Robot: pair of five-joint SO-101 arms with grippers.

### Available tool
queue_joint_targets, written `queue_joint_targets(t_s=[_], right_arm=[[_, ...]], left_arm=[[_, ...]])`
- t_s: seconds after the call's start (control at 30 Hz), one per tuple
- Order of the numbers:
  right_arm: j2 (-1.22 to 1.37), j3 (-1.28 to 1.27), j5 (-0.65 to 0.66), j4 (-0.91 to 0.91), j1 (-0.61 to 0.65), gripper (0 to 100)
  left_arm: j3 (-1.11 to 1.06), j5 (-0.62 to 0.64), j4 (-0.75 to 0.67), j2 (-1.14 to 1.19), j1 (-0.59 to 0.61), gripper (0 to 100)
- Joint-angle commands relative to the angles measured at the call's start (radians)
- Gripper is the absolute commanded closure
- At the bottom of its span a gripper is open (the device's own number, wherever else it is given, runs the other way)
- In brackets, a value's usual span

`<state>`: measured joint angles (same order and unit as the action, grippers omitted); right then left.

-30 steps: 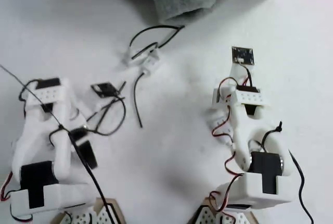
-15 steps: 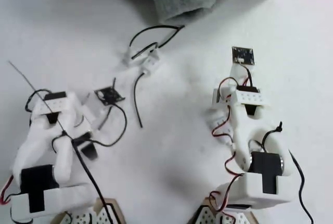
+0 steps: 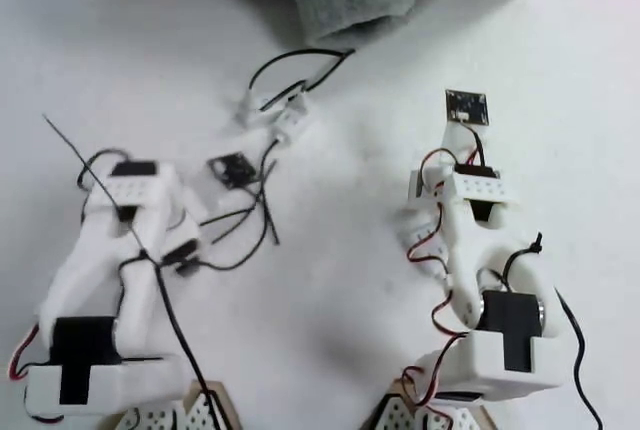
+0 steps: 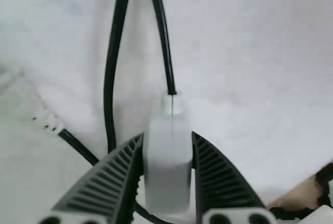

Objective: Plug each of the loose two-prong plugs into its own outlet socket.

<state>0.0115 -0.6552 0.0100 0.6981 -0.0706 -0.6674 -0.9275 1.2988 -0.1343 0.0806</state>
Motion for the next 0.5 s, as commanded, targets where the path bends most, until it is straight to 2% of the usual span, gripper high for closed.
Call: queue_joint_targets(t_s=[0.0, 0.1, 0.2, 0.33, 0.47], right_arm=[[-0.005, 0.005, 0.002, -0.002, -0.015, 82.8], [-0.005, 0.005, 0.002, -0.002, -0.016, 82.8], [-0.005, 0.005, 0.002, -0.002, -0.016, 82.8], [-0.005, 0.005, 0.002, -0.002, -0.016, 82.8], [-0.004, 0.005, 0.002, -0.002, -0.016, 82.8]], left_arm=[[0.176, 0.11, 0.068, -0.058, -0.13, 95], [0.305, 0.222, 0.068, -0.05, -0.217, 95], [0.393, 0.281, 0.037, -0.048, -0.291, 95], [0.399, 0.342, -0.11, -0.038, -0.344, 95], [0.391, 0.408, -0.261, 0.122, -0.341, 95]])
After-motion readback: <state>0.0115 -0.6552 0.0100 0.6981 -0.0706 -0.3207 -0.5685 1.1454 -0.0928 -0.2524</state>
